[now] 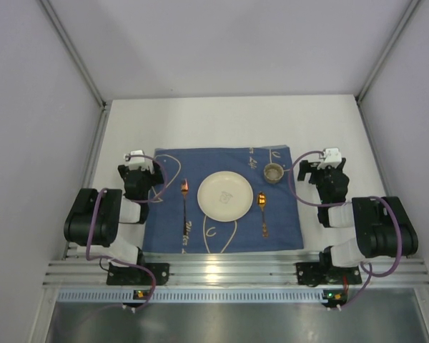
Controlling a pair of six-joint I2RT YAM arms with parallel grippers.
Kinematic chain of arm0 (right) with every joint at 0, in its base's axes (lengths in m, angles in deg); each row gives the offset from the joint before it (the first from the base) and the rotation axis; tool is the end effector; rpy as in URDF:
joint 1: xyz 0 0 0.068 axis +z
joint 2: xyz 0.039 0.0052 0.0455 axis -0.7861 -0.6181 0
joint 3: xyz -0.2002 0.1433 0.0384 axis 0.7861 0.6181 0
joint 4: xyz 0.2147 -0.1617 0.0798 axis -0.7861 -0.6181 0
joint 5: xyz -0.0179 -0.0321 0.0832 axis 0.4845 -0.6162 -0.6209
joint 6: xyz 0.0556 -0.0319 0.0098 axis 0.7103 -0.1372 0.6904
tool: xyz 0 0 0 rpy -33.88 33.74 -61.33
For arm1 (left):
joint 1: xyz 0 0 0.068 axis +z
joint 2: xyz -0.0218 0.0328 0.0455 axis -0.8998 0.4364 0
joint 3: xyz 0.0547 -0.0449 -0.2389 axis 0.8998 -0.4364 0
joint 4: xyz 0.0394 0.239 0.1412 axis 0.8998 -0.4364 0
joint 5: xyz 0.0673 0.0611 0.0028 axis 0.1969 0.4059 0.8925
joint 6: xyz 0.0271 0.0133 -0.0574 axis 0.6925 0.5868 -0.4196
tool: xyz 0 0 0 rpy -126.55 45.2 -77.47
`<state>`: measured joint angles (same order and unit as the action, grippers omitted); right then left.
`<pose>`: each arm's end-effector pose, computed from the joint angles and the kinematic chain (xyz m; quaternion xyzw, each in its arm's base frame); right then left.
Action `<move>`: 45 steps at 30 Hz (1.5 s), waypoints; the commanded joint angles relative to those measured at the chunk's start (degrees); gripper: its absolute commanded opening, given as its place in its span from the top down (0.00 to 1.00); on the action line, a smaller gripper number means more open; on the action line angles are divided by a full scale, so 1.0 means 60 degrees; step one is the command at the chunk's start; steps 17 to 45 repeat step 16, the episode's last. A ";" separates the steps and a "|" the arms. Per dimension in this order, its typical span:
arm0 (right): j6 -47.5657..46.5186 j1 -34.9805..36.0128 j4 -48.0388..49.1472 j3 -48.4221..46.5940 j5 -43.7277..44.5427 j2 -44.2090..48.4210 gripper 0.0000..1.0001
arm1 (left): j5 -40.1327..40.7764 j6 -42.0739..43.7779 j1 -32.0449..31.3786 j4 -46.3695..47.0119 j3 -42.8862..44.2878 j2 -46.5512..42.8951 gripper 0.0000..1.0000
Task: Set the dinner table for one person
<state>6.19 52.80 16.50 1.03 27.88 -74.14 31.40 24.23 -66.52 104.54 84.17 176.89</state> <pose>0.2597 0.0048 0.1054 -0.0268 0.7488 -0.0079 0.6622 0.2734 -0.0027 0.0823 -0.0623 0.7897 0.0351 0.6094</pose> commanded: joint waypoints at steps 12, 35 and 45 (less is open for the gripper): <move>0.0215 -0.0089 0.0425 -0.0404 0.0019 0.0038 0.00 | -0.0107 0.0097 0.0033 0.0713 0.0181 -0.0127 0.02; 0.0230 -0.0089 0.0424 -0.0361 0.0034 0.0053 0.00 | -0.0107 0.0097 0.0033 0.0713 0.0181 -0.0141 0.02; 0.0230 -0.0089 0.0424 -0.0361 0.0034 0.0053 0.00 | -0.0107 0.0097 0.0033 0.0713 0.0181 -0.0141 0.02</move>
